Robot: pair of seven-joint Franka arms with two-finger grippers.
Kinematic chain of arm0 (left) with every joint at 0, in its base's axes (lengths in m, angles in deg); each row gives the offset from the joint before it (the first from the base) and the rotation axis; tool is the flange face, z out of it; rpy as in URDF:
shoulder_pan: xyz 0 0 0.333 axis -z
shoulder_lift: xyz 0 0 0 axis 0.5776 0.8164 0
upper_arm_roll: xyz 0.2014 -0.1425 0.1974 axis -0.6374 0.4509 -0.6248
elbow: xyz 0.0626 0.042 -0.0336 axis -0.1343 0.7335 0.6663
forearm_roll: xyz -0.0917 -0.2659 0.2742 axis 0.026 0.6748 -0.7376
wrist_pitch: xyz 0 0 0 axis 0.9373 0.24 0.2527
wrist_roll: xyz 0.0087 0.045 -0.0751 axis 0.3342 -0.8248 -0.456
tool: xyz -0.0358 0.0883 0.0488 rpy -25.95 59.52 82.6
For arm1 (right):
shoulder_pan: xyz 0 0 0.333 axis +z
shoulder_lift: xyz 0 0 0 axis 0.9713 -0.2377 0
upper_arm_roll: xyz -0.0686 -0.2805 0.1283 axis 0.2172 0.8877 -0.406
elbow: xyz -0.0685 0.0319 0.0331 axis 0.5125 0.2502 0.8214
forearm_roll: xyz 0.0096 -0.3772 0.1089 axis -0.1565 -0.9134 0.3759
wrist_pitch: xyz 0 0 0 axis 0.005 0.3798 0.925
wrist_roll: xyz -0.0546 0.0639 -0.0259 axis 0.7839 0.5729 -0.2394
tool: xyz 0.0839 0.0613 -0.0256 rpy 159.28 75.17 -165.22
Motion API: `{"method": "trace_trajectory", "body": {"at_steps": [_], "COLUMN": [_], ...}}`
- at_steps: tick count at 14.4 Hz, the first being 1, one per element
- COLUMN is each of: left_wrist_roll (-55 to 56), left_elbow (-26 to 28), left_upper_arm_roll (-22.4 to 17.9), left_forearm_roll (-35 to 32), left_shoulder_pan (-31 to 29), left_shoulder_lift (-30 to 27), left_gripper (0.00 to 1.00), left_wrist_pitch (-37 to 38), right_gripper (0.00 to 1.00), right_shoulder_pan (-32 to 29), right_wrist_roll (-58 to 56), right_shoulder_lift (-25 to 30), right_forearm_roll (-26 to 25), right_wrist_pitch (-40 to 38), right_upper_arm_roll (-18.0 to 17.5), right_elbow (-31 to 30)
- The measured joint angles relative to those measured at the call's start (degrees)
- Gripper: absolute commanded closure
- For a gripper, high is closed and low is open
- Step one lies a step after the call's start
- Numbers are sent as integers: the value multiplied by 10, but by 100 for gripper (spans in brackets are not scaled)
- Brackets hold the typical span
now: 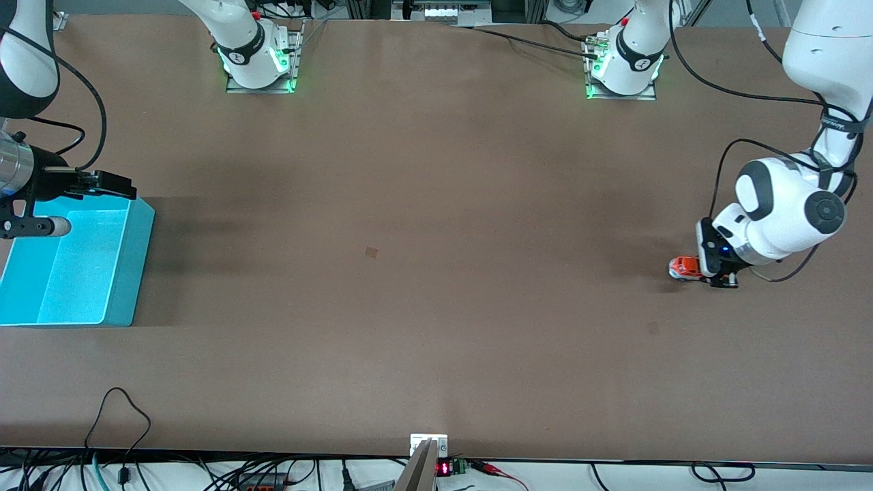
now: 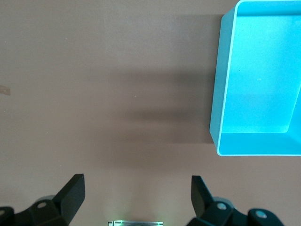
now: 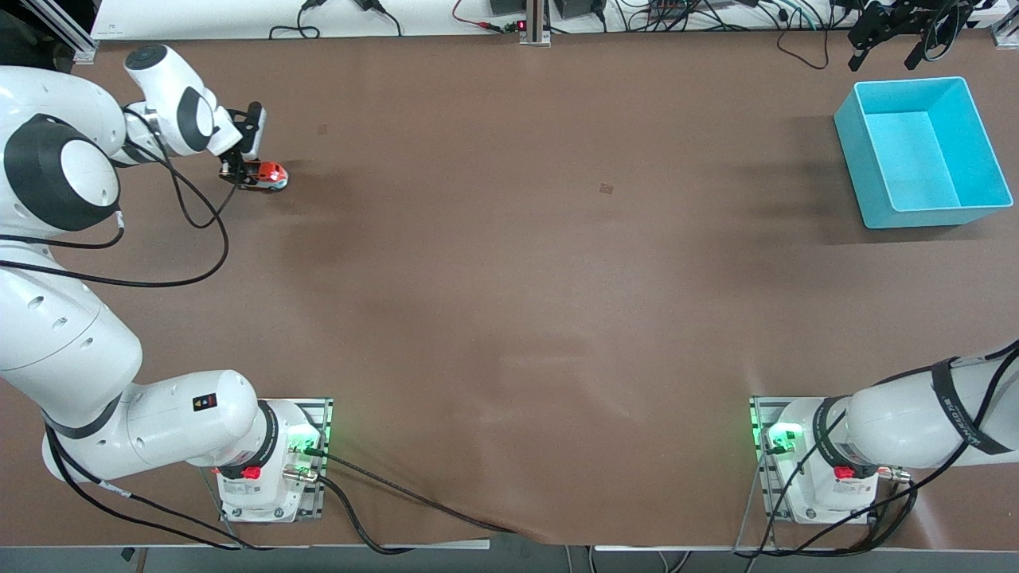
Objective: Wind up bus and store in blue box
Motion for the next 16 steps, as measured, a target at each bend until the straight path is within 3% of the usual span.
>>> {"method": "trace_trajectory", "body": {"at_steps": [4,13,14,15,16], "left_wrist_roll": [-23,-3,-2,-2,-1], "left_elbow": [-19,-26,-27,-27,-27], "left_upper_arm_roll": [0,1,1,1,1], "left_forearm_roll": [0,1,1,1,1], "left_shoulder_pan": [-31,-41,-42,-43,-43], "left_shoulder_lift": [11,16,16,16,17], "left_gripper": [60,62,47,13,0], "left_wrist_pitch": [3,4,4,4,4], "right_gripper": [0,0,0,0,0], "right_shoulder_pan": [0,0,0,0,0], "right_wrist_roll": [0,0,0,0,0], "right_shoulder_lift": [0,0,0,0,0], "right_forearm_roll": [0,0,0,0,0], "right_wrist_pitch": [-1,-2,-2,-2,-2], "right_upper_arm_roll": [0,0,0,0,0], "right_elbow": [0,0,0,0,0]}}
